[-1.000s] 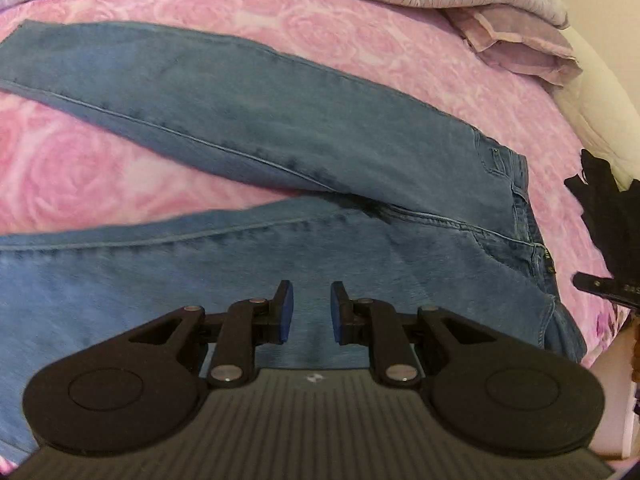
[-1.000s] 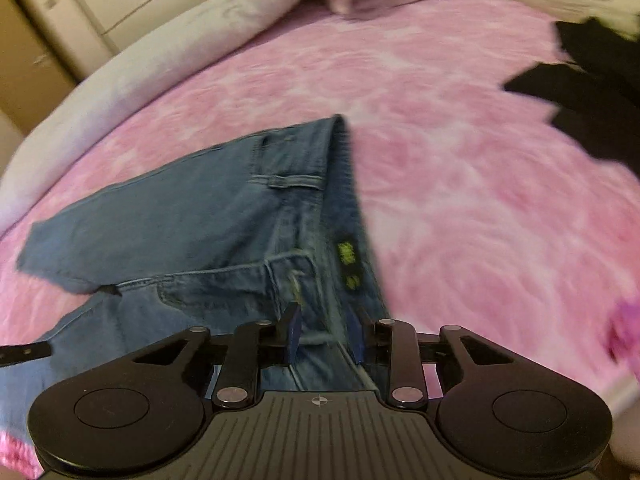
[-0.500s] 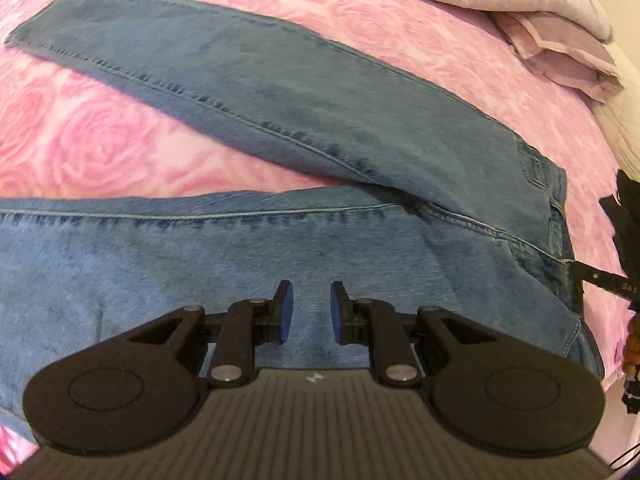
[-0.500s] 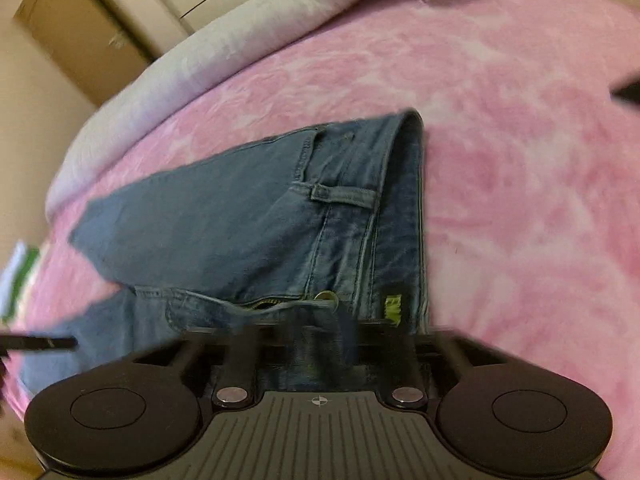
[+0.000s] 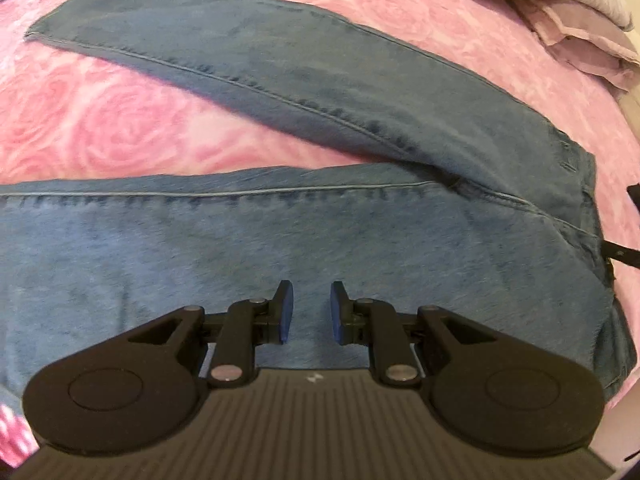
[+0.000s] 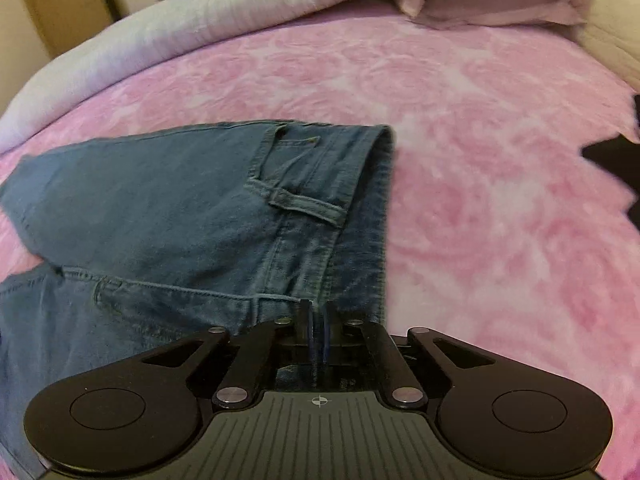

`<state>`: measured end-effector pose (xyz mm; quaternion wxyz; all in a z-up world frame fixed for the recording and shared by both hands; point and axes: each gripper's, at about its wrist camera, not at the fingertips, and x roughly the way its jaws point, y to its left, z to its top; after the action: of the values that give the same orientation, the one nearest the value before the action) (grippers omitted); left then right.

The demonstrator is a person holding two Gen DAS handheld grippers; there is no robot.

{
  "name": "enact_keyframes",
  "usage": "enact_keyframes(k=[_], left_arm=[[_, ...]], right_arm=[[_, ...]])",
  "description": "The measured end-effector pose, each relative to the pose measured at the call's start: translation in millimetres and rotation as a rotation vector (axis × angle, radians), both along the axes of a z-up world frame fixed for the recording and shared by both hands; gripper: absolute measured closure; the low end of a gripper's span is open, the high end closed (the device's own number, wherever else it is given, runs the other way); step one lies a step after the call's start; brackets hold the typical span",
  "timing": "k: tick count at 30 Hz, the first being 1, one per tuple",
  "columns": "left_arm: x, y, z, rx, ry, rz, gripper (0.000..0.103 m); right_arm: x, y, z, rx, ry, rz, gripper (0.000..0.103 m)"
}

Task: Fold clothes
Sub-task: 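Grasp a jeans leg hem with the left gripper while the right holds the waistband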

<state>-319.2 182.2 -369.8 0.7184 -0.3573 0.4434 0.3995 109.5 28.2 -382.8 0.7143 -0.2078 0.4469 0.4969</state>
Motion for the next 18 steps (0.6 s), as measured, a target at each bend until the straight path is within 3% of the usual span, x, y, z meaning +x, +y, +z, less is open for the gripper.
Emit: enact_keyframes(k=[2,3,4,6,9,14,15,16,18], left_arm=[[-11,-1,3,-0.003,-0.001,0.016,0.088],[-16,-1,4,-0.005,-0.001,0.024,0.088],[-22,-2,5,-0.009,-0.002,0.030,0.088],[-33,-4,6,-0.018,-0.006,0.042,0.088],[-49,-6,8,-0.032,-0.011,0.060,0.088],[-74,-5,3,-0.072,-0.042,0.100,0.088],[-79,-4,4,-0.076,-0.047,0.102,0.088],[-85,-3,6,-0.066,-0.052,0.102,0.088],[-98,0,11,-0.037,-0.062,0.101,0.088]], right_arm=[[7,-21,12,-0.005,0.013,-0.118,0.094],[10,-36,19,0.000,0.034,-0.176,0.081],[13,-52,23,0.011,0.073,-0.228,0.062],[12,-92,30,0.037,0.165,-0.345,0.045],[7,-145,27,0.068,0.334,-0.512,0.038],[-18,-178,-4,0.163,0.551,-0.703,0.038],[-23,-182,-11,0.185,0.588,-0.737,0.074],[-30,-177,-6,0.179,0.530,-0.728,0.092],[-43,-165,10,0.155,0.367,-0.688,0.093]])
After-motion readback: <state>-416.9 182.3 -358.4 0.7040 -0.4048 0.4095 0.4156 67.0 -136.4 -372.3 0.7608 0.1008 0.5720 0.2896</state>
